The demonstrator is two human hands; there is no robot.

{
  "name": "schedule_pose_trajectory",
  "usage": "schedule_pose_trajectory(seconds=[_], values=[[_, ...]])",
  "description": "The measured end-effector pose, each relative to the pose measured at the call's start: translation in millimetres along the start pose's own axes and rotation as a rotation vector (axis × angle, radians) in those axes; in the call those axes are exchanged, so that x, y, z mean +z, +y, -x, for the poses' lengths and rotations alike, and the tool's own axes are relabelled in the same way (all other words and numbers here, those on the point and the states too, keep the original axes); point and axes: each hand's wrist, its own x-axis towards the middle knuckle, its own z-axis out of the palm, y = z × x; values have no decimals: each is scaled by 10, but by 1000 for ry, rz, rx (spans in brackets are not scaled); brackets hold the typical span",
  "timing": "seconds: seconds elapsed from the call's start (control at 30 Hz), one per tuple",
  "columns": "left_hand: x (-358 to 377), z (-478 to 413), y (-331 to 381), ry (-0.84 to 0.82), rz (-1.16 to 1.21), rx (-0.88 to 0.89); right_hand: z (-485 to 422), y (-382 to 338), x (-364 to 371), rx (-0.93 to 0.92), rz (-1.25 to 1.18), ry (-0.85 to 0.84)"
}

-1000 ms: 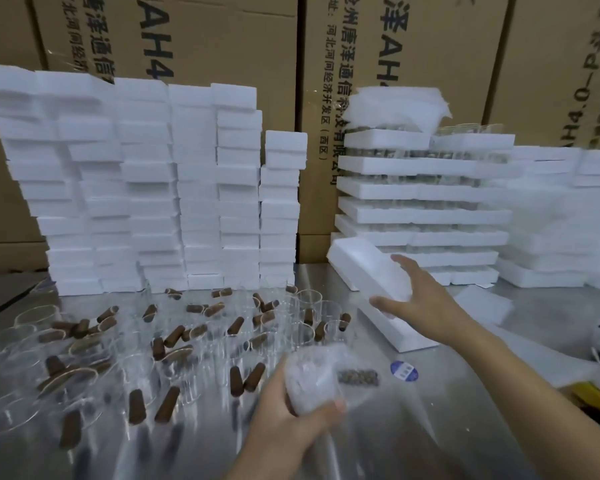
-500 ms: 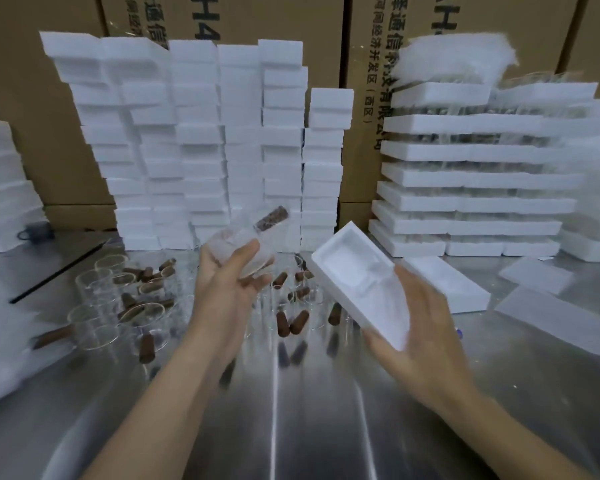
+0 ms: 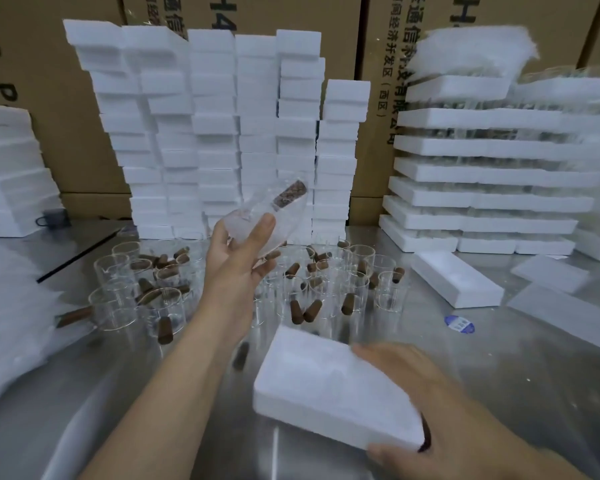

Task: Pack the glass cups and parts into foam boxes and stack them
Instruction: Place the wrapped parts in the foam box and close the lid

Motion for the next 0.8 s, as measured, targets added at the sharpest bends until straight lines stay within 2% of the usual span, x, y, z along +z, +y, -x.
schedule_pose_trajectory(seconds=[0.1, 0.27, 0.43, 0.53, 0.8], values=[[-3, 4, 4, -42, -67, -2, -194, 118, -164, -100, 143, -148], [15, 9, -48, -193, -248, -40, -371, 390, -263, -107, 189, -202], [53, 60, -130, -439, -406, -70, -330, 501, -70, -19, -128, -33], [42, 83, -166, -547, -495, -104, -287, 569, -19, 14, -148, -40], [74, 119, -328, -705, -701, -141, -231, 831, -199, 113, -232, 22]])
